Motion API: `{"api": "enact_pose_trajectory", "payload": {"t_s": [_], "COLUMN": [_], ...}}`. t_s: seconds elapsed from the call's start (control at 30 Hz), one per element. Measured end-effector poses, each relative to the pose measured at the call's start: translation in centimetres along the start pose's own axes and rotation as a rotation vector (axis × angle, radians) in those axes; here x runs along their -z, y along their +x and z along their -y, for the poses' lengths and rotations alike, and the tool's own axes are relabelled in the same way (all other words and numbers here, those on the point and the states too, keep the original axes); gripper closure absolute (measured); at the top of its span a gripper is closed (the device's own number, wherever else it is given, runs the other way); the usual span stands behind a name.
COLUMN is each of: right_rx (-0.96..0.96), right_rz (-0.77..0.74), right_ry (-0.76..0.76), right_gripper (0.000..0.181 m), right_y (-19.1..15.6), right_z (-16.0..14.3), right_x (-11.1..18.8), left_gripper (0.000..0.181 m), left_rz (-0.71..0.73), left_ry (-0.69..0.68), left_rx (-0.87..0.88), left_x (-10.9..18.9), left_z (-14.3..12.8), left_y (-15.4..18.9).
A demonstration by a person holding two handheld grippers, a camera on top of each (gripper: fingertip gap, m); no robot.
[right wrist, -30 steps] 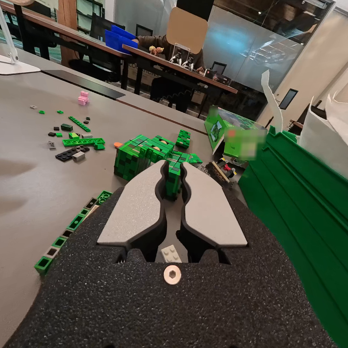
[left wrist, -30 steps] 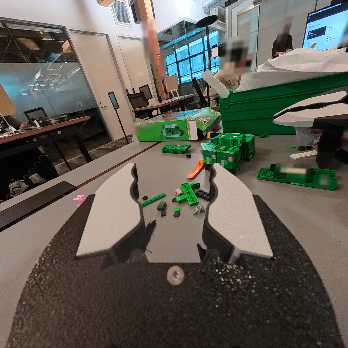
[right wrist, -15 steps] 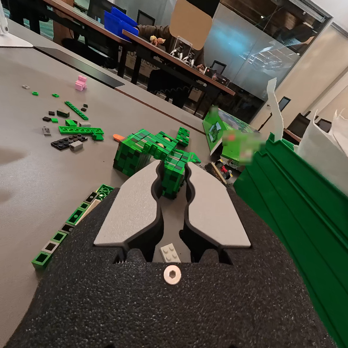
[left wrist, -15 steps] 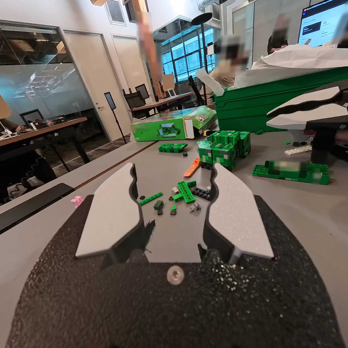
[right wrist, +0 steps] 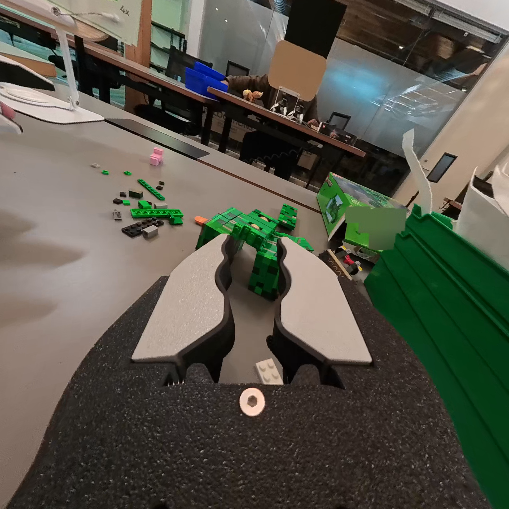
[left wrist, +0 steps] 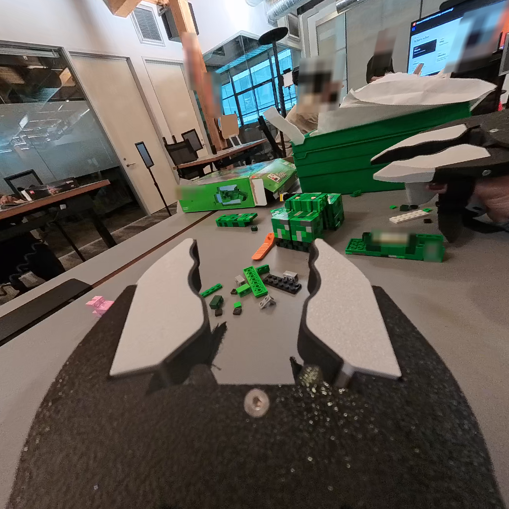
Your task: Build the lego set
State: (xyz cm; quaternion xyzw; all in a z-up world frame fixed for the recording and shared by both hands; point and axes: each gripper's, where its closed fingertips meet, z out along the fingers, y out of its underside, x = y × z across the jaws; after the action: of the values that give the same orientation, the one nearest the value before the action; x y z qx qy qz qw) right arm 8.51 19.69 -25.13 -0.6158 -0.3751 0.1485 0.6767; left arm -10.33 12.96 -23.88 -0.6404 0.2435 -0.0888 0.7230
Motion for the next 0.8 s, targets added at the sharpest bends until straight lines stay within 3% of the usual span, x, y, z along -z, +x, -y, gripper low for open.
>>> {"api": "enact_pose_trajectory", "payload": {"t_s": [0.13,0.33,0.5,0.67,0.73,0.8], "right_rx": [-0.008,-0.254,-0.181,-0.205,-0.254,-0.251], "right_rz": [0.013,0.23,0.195,0.157,0.187,0.207], "right_ry": [-0.068,-0.537,-0.752,-0.91,-0.922,-0.911], "right_gripper": [0.151,0.132,0.127,0.128,0.141,0.144], "right_y": [-0.7,-6.0,-7.2,-7.3,-7.7,-7.7], "right_z": [-0.5,-4.2,-5.5,-7.2,-7.3,-7.3], "right_x": [0.3,2.6,3.3,3.5,3.4,3.2], "left_gripper": [0.105,0.105,0.106,0.106,0.106,0.106], "left_rz": [-0.002,0.014,0.014,0.001,-0.003,-0.007], "left_ry": [0.019,0.04,0.051,0.057,0.058,0.06], "left_rx": [0.04,0.109,0.142,0.142,0.145,0.155], "left_x": [0.4,0.9,1.1,1.3,1.3,1.3], "left_z": [0.3,0.5,0.6,0.7,0.7,0.7], "left_y": [-0.2,-1.0,-1.2,-1.0,-0.9,-1.0]}}
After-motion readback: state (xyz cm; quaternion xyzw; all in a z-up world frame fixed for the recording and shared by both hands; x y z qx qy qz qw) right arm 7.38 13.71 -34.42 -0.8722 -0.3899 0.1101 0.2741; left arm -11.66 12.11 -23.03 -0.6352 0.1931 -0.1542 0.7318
